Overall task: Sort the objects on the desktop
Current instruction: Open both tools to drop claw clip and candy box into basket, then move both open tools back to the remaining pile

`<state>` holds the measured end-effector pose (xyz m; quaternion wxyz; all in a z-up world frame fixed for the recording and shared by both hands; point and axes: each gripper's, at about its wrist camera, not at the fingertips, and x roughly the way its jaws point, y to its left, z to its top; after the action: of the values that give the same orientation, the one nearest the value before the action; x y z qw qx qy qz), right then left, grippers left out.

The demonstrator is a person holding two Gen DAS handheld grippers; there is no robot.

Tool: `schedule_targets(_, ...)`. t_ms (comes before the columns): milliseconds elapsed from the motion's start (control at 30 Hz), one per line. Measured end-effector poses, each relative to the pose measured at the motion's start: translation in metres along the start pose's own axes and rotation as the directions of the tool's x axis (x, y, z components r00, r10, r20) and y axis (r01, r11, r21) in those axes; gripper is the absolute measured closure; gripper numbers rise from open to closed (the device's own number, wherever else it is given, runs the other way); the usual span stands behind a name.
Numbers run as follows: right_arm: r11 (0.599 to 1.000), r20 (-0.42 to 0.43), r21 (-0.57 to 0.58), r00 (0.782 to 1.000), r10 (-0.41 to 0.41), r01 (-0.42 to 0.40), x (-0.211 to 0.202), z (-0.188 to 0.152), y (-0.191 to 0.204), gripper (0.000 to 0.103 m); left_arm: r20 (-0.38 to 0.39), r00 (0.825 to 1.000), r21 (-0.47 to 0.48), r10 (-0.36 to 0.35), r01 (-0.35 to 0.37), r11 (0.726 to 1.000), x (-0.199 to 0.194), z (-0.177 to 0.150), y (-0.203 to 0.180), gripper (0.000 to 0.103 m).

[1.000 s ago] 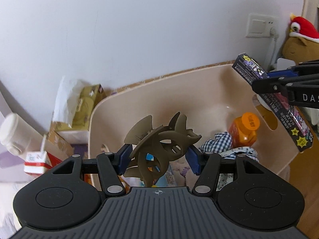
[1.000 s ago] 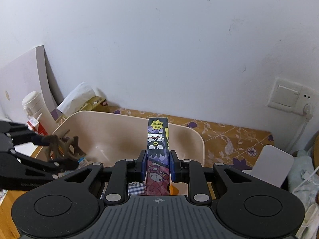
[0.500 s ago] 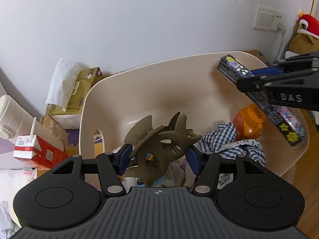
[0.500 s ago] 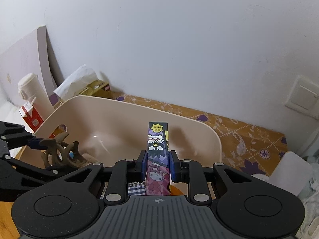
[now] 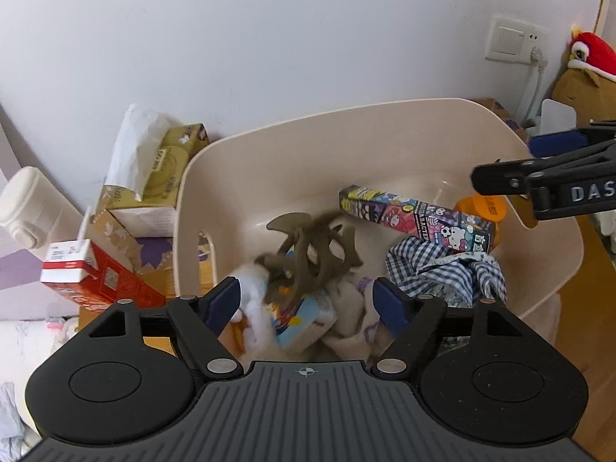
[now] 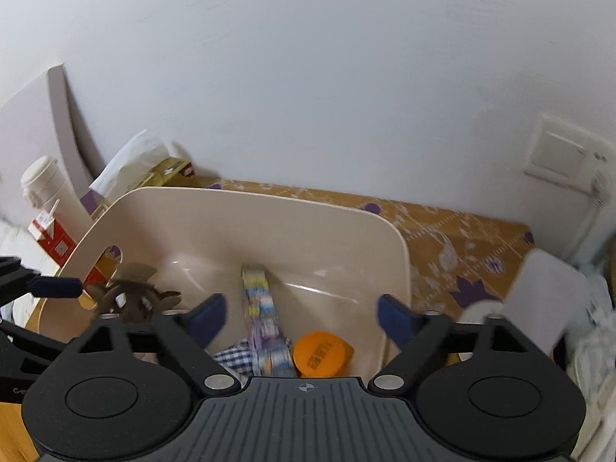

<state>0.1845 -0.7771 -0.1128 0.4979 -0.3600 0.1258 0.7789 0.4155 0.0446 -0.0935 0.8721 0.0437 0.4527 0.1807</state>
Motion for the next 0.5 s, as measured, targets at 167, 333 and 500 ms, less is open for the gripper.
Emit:
schedule_targets(167,1.0,0.0,0.019,1.0,-0.021,0.021,-0.016,-0.01,0.003,0.0,0.04,0.999,-0.034,-0.008,0.009,0.999,-0.02,-0.006,0.01,0.025)
schedule_targets(333,0.998,-0.003,0.049,1.0,-0.028,0.028,-0.029,-0.02,0.009,0.0,0.062,0.998,-0.028,-0.005,0.006,1.0,-0.043,-0.014,0.016,0.024)
schedule_targets(500,0.998,-0.011,0.057,0.999,-0.036,0.036,-0.045,-0.035,0.013,0.0,0.057,0.998,-0.032,0.01,-0.008,0.999,-0.054,-0.03,0.031,0.023)
